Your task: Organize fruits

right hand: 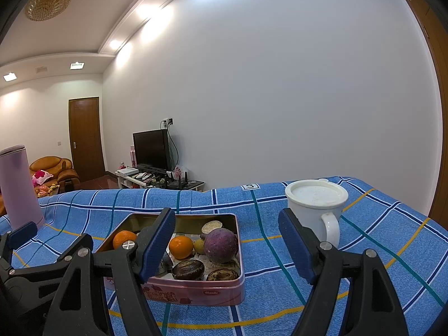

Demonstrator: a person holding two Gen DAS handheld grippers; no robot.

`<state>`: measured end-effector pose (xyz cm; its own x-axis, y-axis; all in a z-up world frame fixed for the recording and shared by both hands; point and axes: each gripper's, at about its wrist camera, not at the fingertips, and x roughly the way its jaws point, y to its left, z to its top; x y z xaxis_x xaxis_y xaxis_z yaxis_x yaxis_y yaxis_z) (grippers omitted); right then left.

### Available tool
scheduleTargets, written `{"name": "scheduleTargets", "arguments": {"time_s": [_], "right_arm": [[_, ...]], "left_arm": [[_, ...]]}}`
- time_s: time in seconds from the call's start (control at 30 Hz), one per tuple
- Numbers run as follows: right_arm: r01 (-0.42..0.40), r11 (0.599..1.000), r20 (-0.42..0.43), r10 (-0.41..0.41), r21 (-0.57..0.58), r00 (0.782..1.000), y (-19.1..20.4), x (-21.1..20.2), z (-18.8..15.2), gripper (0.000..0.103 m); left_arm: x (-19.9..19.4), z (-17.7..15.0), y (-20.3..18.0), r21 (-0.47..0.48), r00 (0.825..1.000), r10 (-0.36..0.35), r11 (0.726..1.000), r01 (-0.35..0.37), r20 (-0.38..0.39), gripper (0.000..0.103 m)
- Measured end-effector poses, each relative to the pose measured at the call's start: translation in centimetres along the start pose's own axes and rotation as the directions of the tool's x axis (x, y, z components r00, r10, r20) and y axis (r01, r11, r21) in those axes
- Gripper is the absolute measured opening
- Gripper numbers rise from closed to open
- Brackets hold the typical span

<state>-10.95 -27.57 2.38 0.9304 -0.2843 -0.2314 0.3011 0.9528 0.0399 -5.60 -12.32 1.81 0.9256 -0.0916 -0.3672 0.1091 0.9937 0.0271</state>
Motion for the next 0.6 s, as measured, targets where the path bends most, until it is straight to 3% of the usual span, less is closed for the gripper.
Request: {"name": "scheduleTargets", "arguments": {"time_s": [0.6], "right_arm": [[-0.003, 1.000, -0.002, 0.003, -0.003, 1.000, 0.09, -0.05, 0.02, 0.077]], "left_arm": [[0.14, -0.04, -0.50, 0.007, 1.000, 0.010, 1.000, -0.010, -0.007, 0.103]]}}
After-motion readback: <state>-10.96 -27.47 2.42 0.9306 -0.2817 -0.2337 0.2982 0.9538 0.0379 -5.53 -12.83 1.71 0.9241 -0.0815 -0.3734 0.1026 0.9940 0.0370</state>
